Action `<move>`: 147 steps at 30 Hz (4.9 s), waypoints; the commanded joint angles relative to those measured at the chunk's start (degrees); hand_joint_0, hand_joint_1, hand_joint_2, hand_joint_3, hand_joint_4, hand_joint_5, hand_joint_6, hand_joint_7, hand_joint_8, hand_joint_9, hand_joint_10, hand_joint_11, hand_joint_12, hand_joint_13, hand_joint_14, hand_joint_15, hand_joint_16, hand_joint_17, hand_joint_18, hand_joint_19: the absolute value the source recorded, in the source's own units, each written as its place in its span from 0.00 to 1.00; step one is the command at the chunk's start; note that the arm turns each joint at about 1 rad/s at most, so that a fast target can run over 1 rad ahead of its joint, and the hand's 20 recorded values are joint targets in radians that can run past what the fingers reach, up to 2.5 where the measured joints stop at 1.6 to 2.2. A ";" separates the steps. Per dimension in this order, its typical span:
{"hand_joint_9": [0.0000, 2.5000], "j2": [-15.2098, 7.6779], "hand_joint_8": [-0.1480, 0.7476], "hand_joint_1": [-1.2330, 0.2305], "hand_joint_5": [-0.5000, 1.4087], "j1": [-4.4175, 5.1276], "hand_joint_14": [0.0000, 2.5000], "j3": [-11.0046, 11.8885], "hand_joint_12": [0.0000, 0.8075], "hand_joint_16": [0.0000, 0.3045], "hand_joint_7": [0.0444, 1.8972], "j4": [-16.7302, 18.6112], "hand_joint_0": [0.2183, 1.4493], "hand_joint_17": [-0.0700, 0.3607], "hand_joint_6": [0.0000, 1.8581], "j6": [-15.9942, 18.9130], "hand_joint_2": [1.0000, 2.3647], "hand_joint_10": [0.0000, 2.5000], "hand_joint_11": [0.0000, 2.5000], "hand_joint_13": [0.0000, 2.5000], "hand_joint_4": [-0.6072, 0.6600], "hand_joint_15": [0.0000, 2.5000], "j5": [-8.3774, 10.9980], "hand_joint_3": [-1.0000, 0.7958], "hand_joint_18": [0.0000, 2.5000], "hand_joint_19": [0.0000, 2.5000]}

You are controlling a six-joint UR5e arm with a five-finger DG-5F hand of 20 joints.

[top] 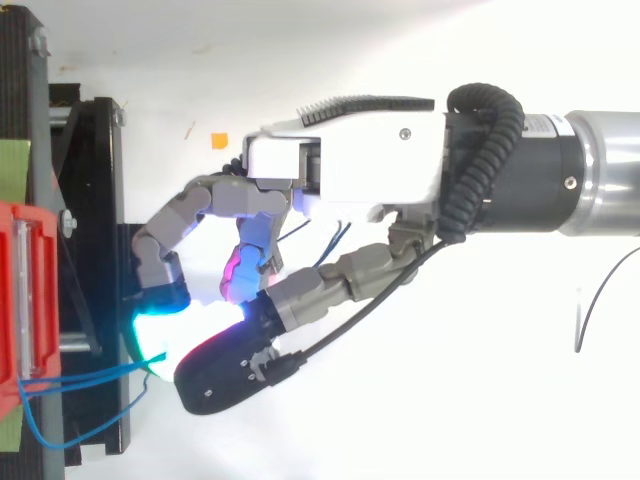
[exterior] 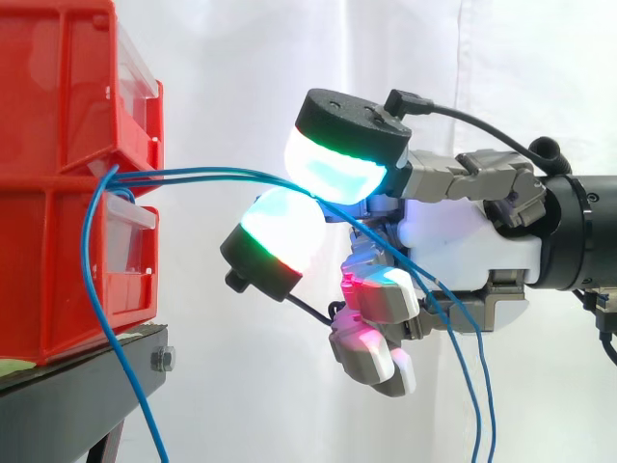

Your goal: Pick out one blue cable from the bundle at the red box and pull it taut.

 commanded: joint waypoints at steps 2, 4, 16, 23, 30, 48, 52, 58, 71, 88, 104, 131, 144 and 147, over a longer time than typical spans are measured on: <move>0.53 0.07 0.52 0.36 0.20 0.04 0.01 0.04 0.49 0.21 0.52 -0.01 0.31 0.49 0.47 0.00 0.01 0.01 0.29 0.46 0.52 0.27 0.00 0.50 0.40 0.38; 0.52 0.07 0.52 0.35 0.20 0.04 0.01 -0.05 0.49 0.20 0.52 -0.01 0.31 0.49 0.47 0.00 0.01 0.01 0.28 0.46 0.52 0.27 0.00 0.50 0.40 0.38; 0.49 0.07 0.50 0.25 0.19 0.04 0.01 -0.05 0.48 0.18 0.55 -0.18 0.35 0.45 0.48 -0.09 0.01 0.01 0.30 0.43 0.54 0.28 0.00 0.47 0.35 0.38; 0.48 -0.02 0.49 0.22 0.19 0.04 0.01 -0.05 0.47 0.18 0.54 -0.27 0.39 0.46 0.49 -0.09 0.01 0.01 0.30 0.43 0.51 0.28 0.00 0.40 0.35 0.37; 0.48 0.07 0.48 0.20 0.19 0.04 0.01 -0.05 0.47 0.18 0.55 -0.27 0.42 0.45 0.49 -0.09 0.01 0.01 0.30 0.42 0.48 0.28 0.00 0.34 0.35 0.36; 0.50 -0.02 0.49 0.26 0.19 0.13 0.01 0.04 0.47 0.17 0.54 -0.27 0.40 0.44 0.50 0.00 0.00 0.01 0.31 0.43 0.50 0.28 0.18 0.28 0.35 0.38; 0.51 -0.02 0.49 0.31 0.20 0.04 0.01 -0.05 0.47 0.17 0.53 -0.36 0.36 0.44 0.49 -0.09 0.00 0.01 0.30 0.44 0.51 0.28 0.26 0.28 0.36 0.39; 0.52 -0.02 0.49 0.36 0.20 0.13 0.01 -0.05 0.47 0.17 0.53 -0.18 0.33 0.43 0.49 -0.09 0.00 0.01 0.30 0.44 0.50 0.28 0.35 0.28 0.36 0.39; 0.52 -0.02 0.50 0.35 0.20 0.13 0.01 -0.05 0.47 0.17 0.51 -0.36 0.29 0.43 0.47 0.00 0.00 0.01 0.30 0.44 0.50 0.28 0.35 0.28 0.36 0.40; 0.53 -0.02 0.50 0.29 0.21 0.13 0.01 -0.05 0.46 0.17 0.56 -0.36 0.33 0.43 0.48 0.00 0.01 0.01 0.30 0.45 0.48 0.28 0.26 0.44 0.37 0.39; 0.50 -0.02 0.47 0.18 0.19 0.22 0.01 -0.05 0.41 0.16 0.55 -0.36 0.48 0.42 0.52 0.00 0.01 0.01 0.31 0.45 0.36 0.29 0.18 0.41 0.37 0.40; 0.42 0.07 0.45 0.22 0.15 0.48 0.01 -0.05 0.38 0.16 0.46 -0.53 0.52 0.42 0.53 0.27 0.01 0.01 0.30 0.44 0.42 0.31 0.44 0.41 0.36 0.43; 0.42 -0.02 0.45 0.22 0.15 0.48 0.01 -0.05 0.38 0.15 0.49 -0.62 0.52 0.40 0.52 0.62 0.02 0.01 0.30 0.45 0.45 0.32 0.35 0.43 0.37 0.43; 0.42 -0.02 0.45 0.23 0.15 0.48 0.01 -0.05 0.38 0.15 0.49 -0.62 0.52 0.40 0.52 0.62 0.02 0.01 0.30 0.45 0.45 0.32 0.26 0.46 0.37 0.43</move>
